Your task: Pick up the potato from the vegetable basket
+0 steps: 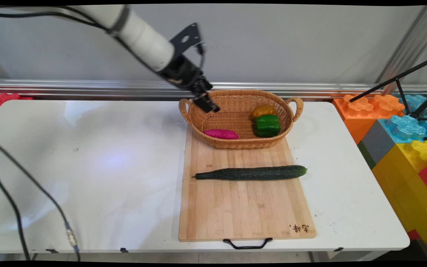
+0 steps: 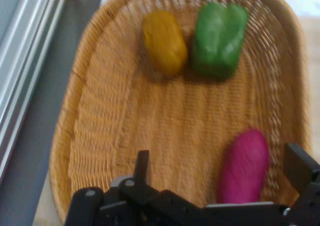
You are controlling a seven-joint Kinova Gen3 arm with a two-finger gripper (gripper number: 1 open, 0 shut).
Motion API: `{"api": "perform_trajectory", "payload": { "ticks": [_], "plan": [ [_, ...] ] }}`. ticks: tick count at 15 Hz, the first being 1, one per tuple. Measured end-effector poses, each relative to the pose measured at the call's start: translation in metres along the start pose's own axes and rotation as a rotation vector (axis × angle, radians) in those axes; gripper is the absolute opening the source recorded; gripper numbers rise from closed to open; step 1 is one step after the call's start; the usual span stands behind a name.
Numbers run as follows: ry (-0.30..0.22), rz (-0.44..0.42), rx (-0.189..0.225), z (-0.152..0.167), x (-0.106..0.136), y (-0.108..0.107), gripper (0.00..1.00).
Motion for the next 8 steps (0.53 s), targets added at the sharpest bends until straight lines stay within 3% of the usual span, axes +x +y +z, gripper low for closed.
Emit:
{"api": "perform_trajectory", "payload": {
  "ticks": [8],
  "plan": [
    [-0.002, -0.192, 0.033, 0.089, 0.048, -0.016, 1.00]
  ]
}}
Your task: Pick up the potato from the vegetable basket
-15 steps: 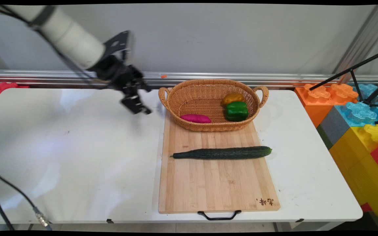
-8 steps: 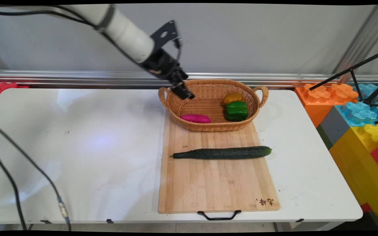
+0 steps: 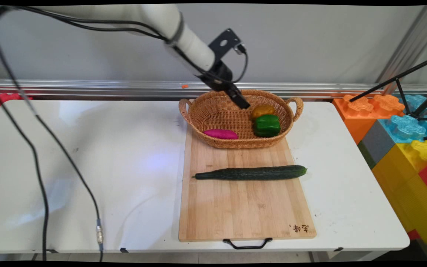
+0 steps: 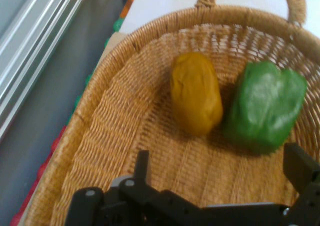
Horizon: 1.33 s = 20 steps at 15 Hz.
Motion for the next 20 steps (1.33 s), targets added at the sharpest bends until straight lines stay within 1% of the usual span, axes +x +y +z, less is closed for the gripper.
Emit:
{"api": "perform_trajectory", "payload": {
  "ticks": [2, 5, 9, 13, 19, 20],
  "plan": [
    [-0.005, -0.063, 0.000, 0.026, 0.012, -0.001, 1.00],
    [-0.013, -0.133, 0.001, 0.055, 0.023, -0.005, 1.00],
    [-0.025, -0.206, 0.003, 0.087, 0.034, -0.011, 1.00],
    [-0.035, -0.257, 0.008, 0.107, 0.038, -0.017, 1.00],
    [-0.063, -0.321, 0.011, 0.133, 0.036, -0.023, 1.00],
    [-0.067, -0.327, 0.011, 0.136, 0.035, -0.023, 0.00]
  ]
}}
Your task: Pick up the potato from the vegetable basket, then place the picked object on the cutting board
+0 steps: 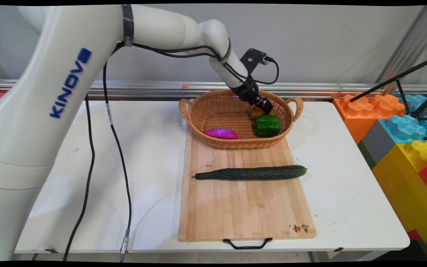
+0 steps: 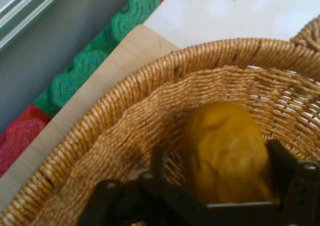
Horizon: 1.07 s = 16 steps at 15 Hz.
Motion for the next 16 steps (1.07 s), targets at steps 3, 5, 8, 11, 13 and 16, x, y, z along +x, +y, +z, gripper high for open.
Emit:
{"api": "perform_trajectory", "payload": {
  "ticks": [3, 5, 8, 11, 13, 16],
  "plan": [
    [-0.008, -0.014, -0.003, 0.007, 0.000, 0.000, 0.00],
    [-0.009, -0.016, -0.006, 0.008, 0.000, 0.000, 0.00],
    [0.001, -0.002, 0.000, 0.005, 0.002, 0.002, 0.00],
    [0.035, 0.031, 0.018, -0.008, 0.006, 0.007, 0.00],
    [0.078, 0.072, 0.044, -0.027, 0.012, 0.015, 0.00],
    [0.132, 0.118, 0.074, -0.055, 0.016, 0.029, 0.00]
  ]
}}
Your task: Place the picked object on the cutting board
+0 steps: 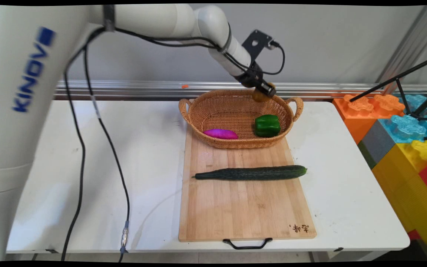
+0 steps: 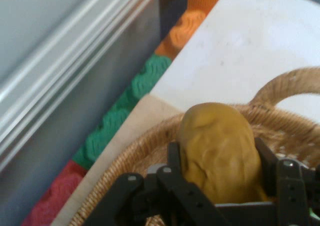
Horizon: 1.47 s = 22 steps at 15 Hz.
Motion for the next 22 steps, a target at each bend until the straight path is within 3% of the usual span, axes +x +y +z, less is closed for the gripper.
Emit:
{"api": "perform_trajectory", "payload": {
  "ticks": [3, 6, 9, 12, 18, 22],
  "plan": [
    [0.051, 0.054, 0.018, -0.039, 0.008, 0.021, 0.00],
    [0.062, 0.088, -0.007, -0.068, 0.007, 0.044, 0.00],
    [0.037, 0.128, -0.080, -0.089, -0.004, 0.071, 0.00],
    [0.004, 0.176, -0.191, -0.107, -0.019, 0.102, 0.00],
    [-0.071, 0.258, -0.361, -0.121, -0.055, 0.144, 0.00],
    [-0.119, 0.312, -0.403, -0.108, -0.086, 0.159, 0.00]
  ]
}}
